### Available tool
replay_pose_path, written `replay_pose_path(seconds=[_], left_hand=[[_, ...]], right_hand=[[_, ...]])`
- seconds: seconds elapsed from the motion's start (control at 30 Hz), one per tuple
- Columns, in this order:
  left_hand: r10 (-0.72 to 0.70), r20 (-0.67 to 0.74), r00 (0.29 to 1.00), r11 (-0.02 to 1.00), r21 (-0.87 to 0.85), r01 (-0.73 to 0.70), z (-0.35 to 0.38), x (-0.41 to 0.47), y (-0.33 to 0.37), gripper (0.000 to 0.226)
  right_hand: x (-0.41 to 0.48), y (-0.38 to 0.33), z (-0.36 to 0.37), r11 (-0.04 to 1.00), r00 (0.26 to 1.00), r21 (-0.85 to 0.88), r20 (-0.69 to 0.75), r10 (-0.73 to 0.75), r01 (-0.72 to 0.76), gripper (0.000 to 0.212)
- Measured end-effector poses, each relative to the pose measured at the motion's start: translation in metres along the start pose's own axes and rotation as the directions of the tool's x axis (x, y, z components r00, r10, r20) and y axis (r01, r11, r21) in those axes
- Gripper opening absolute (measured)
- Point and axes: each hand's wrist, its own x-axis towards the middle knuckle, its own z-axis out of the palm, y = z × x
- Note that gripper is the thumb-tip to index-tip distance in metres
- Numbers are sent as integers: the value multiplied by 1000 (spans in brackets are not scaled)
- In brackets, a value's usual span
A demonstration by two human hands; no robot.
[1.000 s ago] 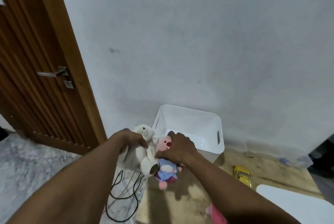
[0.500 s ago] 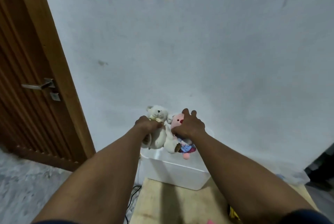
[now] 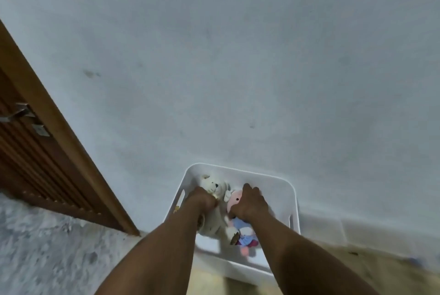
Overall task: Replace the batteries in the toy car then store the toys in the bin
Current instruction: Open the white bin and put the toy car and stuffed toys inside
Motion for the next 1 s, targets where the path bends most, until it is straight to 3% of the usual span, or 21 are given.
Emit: replay_pose_path(seconds=[0.1, 0.2, 0.3, 0.43, 0.53, 0.6, 0.77, 0.9, 1.0], left_hand=[[-33, 22, 999, 998, 48, 32, 10, 5, -3, 55], [-12, 5, 1000, 997, 70, 12, 7, -16, 5, 50], [29, -87, 996, 997, 73, -23, 4, -25, 10, 62], [196, -140, 971, 979, 83, -186, -3, -55, 19, 52], [306, -192, 932, 951, 22, -308, 2, -89, 29, 26], [396, -224, 891, 915, 11, -403, 13, -117, 33, 16], [530, -264, 806, 836, 5, -548, 62, -181, 14, 17], [551, -184, 814, 834, 92, -544, 120, -214, -23, 16], [533, -89, 841, 839, 187, -512, 162, -236, -51, 21]], right_hand=[[9, 4, 11, 1000, 999, 19, 28, 24, -25, 85], [7, 2, 9, 1000, 1000, -15, -16, 2, -3, 62], [-3, -6, -4, 996, 999, -84, -32, -29, 26, 53], [-36, -13, -33, 995, 982, -59, -164, -95, 86, 31], [-69, -11, -56, 997, 943, 43, -328, -45, 63, 17], [-96, 1, -66, 994, 906, 105, -422, 6, 43, 15], [-167, 66, -71, 986, 821, 169, -563, 99, -3, 15], [-217, 138, -44, 979, 807, 170, -559, 189, -112, 18], [-249, 193, -13, 964, 887, 140, -379, 265, -228, 18]])
